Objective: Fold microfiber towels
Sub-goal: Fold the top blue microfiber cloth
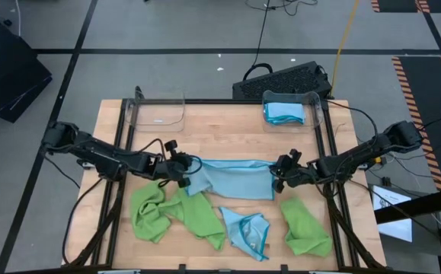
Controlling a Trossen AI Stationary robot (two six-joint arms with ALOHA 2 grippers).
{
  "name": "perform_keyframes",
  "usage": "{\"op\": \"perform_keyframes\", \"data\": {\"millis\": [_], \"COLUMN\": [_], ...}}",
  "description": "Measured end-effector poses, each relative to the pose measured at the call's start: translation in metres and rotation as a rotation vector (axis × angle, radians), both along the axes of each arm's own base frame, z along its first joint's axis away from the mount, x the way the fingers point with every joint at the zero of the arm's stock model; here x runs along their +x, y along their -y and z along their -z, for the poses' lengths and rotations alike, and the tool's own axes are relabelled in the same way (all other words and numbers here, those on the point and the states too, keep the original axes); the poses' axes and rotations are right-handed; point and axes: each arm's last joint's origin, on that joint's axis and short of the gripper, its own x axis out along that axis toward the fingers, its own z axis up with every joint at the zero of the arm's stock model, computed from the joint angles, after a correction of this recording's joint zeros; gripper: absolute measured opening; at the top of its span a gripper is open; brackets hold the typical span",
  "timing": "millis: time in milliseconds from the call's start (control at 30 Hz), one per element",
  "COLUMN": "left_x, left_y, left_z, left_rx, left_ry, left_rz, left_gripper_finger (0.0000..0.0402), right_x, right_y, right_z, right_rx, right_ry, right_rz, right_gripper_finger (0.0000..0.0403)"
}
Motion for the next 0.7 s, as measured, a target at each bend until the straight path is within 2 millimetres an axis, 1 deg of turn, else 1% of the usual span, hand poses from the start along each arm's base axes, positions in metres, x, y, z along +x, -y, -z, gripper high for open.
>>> {"op": "perform_keyframes", "data": {"millis": [233, 433, 600, 700], "left_x": [0.001, 0.001, 0.001, 0.001], "left_y": [-0.012, -0.015, -0.015, -0.015], "left_z": [0.000, 0.001, 0.001, 0.001], "left_rx": [0.011, -0.011, -0.027, -0.034], "left_ry": [-0.017, -0.020, -0.021, -0.016], "left_rz": [-0.031, -0.027, -0.016, -0.023], "left_gripper_finger": [0.0004, 0.0027, 0.0032, 0.0042], "right_x": [0.001, 0.001, 0.001, 0.001], "right_y": [0.005, 0.006, 0.006, 0.006], "right_z": [0.000, 0.000, 0.000, 0.000], "right_rx": [-0.003, -0.010, -0.008, -0.013], "right_ry": [-0.003, -0.007, -0.005, -0.002], "right_rz": [0.023, 0.023, 0.028, 0.033], "right_gripper_finger": [0.0004, 0.0004, 0.0004, 0.0017]}}
